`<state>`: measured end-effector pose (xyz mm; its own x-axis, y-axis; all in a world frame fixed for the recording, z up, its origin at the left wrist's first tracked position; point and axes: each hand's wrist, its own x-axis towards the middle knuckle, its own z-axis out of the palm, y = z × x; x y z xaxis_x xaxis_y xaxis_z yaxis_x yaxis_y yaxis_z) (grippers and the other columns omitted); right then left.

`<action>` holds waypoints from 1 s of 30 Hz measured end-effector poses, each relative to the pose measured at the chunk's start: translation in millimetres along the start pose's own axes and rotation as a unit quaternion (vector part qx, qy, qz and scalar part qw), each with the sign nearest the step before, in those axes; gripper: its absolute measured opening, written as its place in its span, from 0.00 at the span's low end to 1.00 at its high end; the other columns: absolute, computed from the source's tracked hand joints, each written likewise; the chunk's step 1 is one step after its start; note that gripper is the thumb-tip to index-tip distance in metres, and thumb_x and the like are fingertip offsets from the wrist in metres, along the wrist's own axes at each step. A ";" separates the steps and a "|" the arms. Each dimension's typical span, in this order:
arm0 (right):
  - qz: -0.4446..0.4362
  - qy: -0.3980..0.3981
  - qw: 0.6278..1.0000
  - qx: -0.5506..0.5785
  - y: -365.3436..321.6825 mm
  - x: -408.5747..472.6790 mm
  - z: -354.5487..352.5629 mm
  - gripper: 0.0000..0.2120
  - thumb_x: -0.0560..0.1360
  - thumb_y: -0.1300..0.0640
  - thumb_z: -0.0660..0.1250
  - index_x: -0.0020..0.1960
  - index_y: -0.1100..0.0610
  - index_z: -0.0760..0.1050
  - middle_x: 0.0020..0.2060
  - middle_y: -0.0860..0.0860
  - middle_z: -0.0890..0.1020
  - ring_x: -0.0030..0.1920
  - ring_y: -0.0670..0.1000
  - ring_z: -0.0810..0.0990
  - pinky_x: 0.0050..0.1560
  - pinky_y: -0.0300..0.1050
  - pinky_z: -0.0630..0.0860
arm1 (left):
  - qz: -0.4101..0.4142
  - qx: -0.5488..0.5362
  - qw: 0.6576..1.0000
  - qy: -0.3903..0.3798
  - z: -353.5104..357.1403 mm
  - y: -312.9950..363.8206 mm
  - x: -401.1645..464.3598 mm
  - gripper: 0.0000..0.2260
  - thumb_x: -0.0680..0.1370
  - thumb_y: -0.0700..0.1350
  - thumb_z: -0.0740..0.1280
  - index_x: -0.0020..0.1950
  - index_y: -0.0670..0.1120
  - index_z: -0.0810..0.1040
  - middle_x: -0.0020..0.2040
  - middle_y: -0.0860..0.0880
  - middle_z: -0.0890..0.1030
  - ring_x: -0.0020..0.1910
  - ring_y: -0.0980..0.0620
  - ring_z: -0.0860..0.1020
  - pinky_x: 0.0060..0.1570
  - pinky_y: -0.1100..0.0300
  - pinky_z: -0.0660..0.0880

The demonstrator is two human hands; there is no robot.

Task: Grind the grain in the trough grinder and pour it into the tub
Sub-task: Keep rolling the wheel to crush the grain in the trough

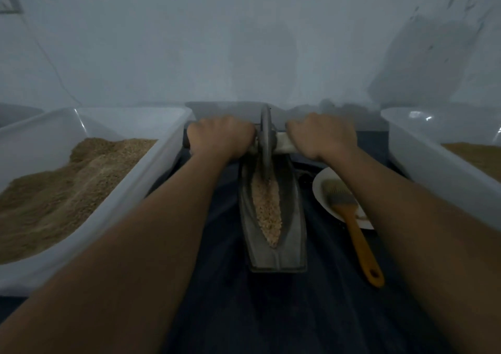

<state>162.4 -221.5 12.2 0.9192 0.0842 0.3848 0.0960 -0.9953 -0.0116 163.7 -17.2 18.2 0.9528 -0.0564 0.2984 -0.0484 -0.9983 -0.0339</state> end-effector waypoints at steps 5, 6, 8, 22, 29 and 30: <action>0.059 0.046 0.996 0.039 -14.7 -37.3 -8.3 0.27 0.81 0.43 0.45 0.34 0.55 0.72 0.36 0.53 0.78 0.36 0.55 0.73 0.40 0.48 0.67 | 0.046 0.019 0.998 0.036 0.2 0.6 -25.1 0.19 0.83 0.53 0.47 0.46 0.49 0.74 0.54 0.44 0.81 0.49 0.42 0.78 0.45 0.50 0.67; 0.064 0.040 0.997 0.030 -17.0 -48.0 -13.0 0.26 0.80 0.44 0.44 0.35 0.56 0.72 0.36 0.53 0.77 0.37 0.56 0.73 0.42 0.49 0.69 | 0.053 0.024 0.997 0.043 -2.2 0.6 -36.3 0.22 0.83 0.54 0.45 0.50 0.48 0.77 0.54 0.44 0.81 0.50 0.42 0.79 0.44 0.50 0.67; 0.004 0.071 0.997 -0.033 -20.5 -73.7 -21.6 0.21 0.78 0.49 0.44 0.40 0.57 0.72 0.34 0.53 0.73 0.36 0.55 0.71 0.40 0.50 0.71 | 0.078 0.053 0.993 0.065 -8.9 -1.7 -60.4 0.21 0.84 0.54 0.46 0.55 0.48 0.77 0.53 0.44 0.81 0.51 0.41 0.80 0.42 0.52 0.67; -0.078 0.062 0.995 -0.025 -10.4 -52.8 -17.5 0.10 0.80 0.56 0.44 0.44 0.54 0.62 0.34 0.49 0.65 0.34 0.52 0.67 0.32 0.45 0.59 | 0.036 0.011 0.999 0.037 4.6 -7.0 -37.5 0.18 0.83 0.54 0.49 0.50 0.50 0.76 0.52 0.47 0.80 0.43 0.46 0.72 0.42 0.53 0.64; -0.028 -0.013 0.999 -0.031 -7.5 1.0 -12.5 0.25 0.78 0.45 0.41 0.37 0.54 0.73 0.37 0.51 0.76 0.37 0.52 0.73 0.35 0.45 0.61 | -0.035 -0.067 0.997 -0.018 4.8 -3.7 -4.5 0.21 0.82 0.57 0.50 0.54 0.49 0.79 0.58 0.43 0.80 0.50 0.42 0.77 0.50 0.49 0.72; -0.024 -0.001 0.999 -0.036 -10.2 -7.6 -14.3 0.30 0.74 0.42 0.35 0.38 0.54 0.72 0.36 0.51 0.75 0.36 0.53 0.71 0.35 0.45 0.61 | -0.036 -0.074 0.997 -0.004 6.2 -3.9 -10.4 0.22 0.82 0.58 0.49 0.52 0.49 0.79 0.54 0.44 0.81 0.47 0.43 0.77 0.47 0.51 0.72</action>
<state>149.0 -212.7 22.6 0.9150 0.1317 0.3812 0.1118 -0.9910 0.0740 155.8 -12.6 9.4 0.9578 0.0160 0.2871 -0.0221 -0.9914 0.1292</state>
